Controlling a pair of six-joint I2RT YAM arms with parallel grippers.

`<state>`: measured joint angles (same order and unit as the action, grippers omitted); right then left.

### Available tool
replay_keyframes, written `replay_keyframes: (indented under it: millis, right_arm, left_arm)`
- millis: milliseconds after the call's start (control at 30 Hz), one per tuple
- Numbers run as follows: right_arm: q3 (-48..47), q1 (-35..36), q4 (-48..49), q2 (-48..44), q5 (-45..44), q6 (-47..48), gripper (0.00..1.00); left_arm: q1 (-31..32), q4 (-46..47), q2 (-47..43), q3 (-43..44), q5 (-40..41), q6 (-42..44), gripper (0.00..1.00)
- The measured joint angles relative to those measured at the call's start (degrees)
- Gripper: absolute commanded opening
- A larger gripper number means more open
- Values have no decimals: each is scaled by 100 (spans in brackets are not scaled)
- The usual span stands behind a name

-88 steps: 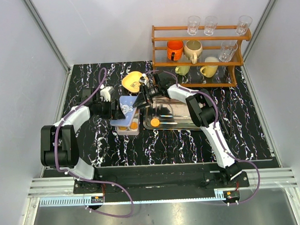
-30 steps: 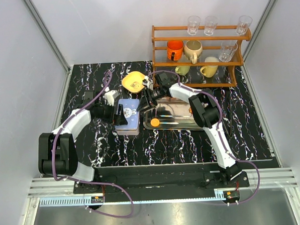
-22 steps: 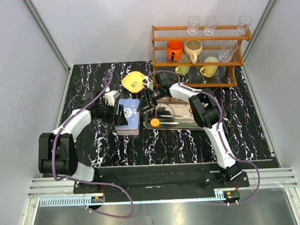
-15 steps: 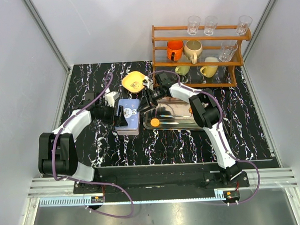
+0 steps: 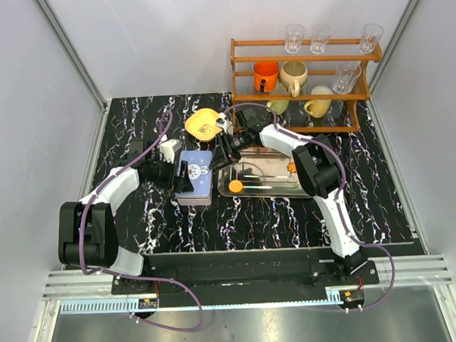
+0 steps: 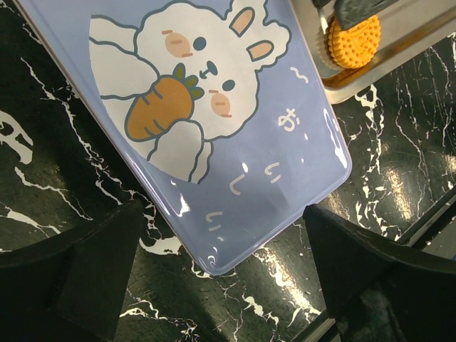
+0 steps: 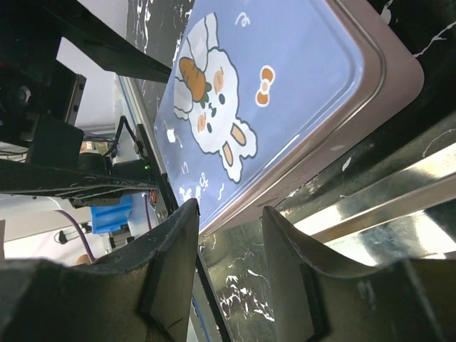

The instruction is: Pack the cookies

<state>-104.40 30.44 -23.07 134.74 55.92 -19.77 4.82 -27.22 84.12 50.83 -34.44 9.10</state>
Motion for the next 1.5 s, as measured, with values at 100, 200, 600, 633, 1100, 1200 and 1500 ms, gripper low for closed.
replay_keyframes:
  millis: [100,200,600,633,1100,1200,1500]
  right_arm:
    - [83,15,-15,-164,-70,101,51]
    - [155,20,-85,-348,-151,236,53]
    - [807,212,-400,-1582,-1005,1515,68]
    - [872,251,-407,-1687,-1099,1620,70]
    - [1486,1471,-422,-2647,-2916,3178,79]
    - [1606,1856,-420,-2653,-3462,3501,80]
    - [1617,2450,-420,-2601,-4588,4129,85]
  left_arm:
    - [0,39,-7,-55,63,2,99]
    - [0,44,-9,-63,83,2,99]
    - [-79,15,-356,-11,122,11,99]
    - [-125,-4,-352,46,125,13,99]
    - [-367,-170,1029,2221,444,120,99]
    - [-369,-195,1427,2640,511,114,99]
    - [-369,-262,2310,3477,605,4,99]
